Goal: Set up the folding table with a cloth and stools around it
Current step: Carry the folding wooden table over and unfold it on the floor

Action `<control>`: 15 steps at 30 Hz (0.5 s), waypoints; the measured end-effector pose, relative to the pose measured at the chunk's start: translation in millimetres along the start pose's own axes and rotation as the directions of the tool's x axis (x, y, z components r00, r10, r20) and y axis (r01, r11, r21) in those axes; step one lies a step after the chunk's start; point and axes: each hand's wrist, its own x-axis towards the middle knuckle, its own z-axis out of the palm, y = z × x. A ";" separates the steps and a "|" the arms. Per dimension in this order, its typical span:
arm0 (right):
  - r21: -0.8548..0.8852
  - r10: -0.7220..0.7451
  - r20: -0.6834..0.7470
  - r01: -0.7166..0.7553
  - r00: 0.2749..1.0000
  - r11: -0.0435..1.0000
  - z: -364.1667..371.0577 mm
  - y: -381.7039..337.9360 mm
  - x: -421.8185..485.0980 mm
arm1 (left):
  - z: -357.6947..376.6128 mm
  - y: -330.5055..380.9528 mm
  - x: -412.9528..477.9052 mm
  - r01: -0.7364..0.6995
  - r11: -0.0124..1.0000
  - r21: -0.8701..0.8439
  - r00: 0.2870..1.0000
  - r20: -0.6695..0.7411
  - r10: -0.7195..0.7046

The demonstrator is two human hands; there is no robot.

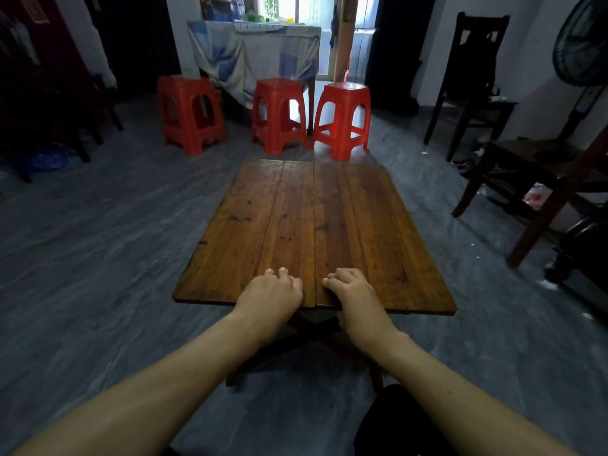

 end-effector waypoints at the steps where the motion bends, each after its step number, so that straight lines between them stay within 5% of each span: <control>1: 0.005 -0.011 0.012 0.011 1.000 1.000 -1.6 -0.9 -0.7 | -0.1 0.0 -2.2 -0.001 1.000 0.001 1.000 0.005 0.001; 9: -0.029 -0.010 0.208 0.016 0.978 0.999 -28.3 5.7 -11.6 | -9.2 14.5 -16.8 -0.002 1.000 -0.030 0.998 0.065 0.004; 15: 0.052 0.103 0.299 -0.124 0.949 0.991 -42.9 -4.5 34.4 | -22.0 -19.1 -11.4 -0.100 0.962 -0.256 0.993 0.041 0.114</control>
